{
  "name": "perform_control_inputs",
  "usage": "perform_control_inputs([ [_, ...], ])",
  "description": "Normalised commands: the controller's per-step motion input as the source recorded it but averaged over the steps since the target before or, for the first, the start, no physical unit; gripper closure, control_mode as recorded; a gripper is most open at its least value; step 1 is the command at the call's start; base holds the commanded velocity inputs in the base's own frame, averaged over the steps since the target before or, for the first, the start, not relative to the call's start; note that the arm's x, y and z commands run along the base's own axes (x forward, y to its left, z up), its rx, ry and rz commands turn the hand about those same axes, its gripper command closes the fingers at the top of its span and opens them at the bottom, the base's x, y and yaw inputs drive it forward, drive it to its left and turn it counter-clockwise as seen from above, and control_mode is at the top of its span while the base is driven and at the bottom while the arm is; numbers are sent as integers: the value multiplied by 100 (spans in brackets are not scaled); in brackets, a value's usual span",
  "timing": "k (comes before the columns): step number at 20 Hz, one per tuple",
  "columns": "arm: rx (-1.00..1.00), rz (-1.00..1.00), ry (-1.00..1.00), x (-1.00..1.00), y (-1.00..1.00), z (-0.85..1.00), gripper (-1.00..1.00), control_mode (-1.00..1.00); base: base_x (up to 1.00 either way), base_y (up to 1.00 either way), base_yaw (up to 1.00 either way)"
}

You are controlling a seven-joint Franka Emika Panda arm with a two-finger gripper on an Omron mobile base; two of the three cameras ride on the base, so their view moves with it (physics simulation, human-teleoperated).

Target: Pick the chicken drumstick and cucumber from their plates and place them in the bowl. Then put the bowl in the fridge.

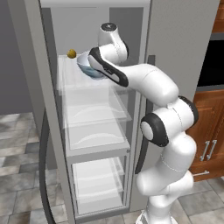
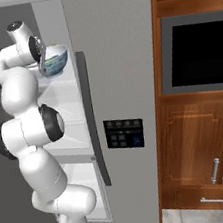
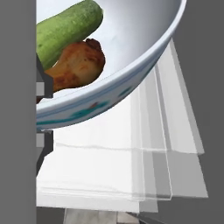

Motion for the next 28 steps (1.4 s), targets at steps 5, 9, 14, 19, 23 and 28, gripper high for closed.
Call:
perform_control_inputs([
  [5,24,-11,0,16,2,-4,100,-100,0,0,0],
  [9,24,-6,0,6,2,-11,100,-100,0,0,0],
  [14,13,-3,0,16,3,-6,100,-100,0,0,0],
  [19,1,0,0,28,5,0,100,-100,0,0,0],
  [23,0,0,0,29,12,0,100,-100,0,0,0],
  [28,-6,1,1,31,12,-1,100,-100,0,0,0],
])
